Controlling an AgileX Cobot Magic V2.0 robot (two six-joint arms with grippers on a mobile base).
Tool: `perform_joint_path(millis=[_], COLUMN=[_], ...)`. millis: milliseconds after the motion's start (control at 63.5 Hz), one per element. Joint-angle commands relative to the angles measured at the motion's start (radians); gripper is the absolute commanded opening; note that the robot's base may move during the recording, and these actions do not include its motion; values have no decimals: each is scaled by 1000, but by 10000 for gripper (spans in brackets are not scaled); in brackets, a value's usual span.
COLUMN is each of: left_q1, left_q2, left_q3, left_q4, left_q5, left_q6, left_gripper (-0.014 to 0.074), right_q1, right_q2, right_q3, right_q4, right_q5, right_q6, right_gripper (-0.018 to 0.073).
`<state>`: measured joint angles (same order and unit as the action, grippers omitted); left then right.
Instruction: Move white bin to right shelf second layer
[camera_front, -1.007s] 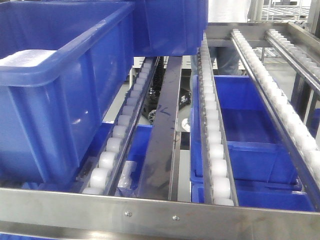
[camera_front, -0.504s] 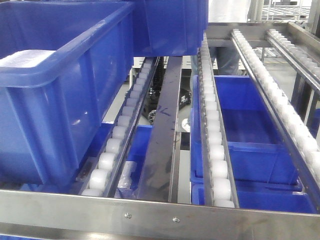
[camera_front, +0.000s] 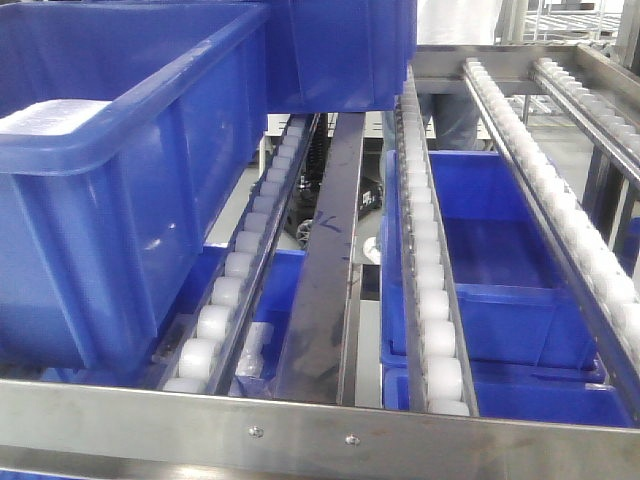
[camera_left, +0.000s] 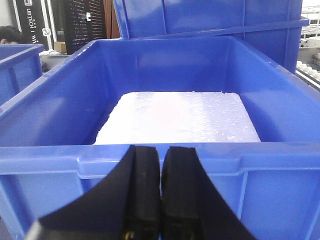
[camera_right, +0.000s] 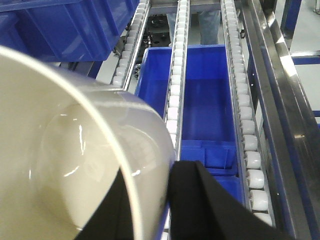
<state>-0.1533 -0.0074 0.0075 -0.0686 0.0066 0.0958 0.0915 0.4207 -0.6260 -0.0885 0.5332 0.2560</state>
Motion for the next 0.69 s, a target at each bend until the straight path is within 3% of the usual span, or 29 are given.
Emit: perform_joint_path(millis=[0, 677], left_q1=[1, 1], left_q2=[-13, -13], left_q3=[33, 33], left_q4=[-5, -5], left_q5=[-87, -87], left_q6=[-7, -7], left_gripper=[85, 85], right_q1=[-8, -8], right_q2=[13, 13], right_q3=[-29, -29], right_q4=[-7, -7], right_q5=[-103, -110], right_q6=[-2, -2], right_gripper=[57, 57])
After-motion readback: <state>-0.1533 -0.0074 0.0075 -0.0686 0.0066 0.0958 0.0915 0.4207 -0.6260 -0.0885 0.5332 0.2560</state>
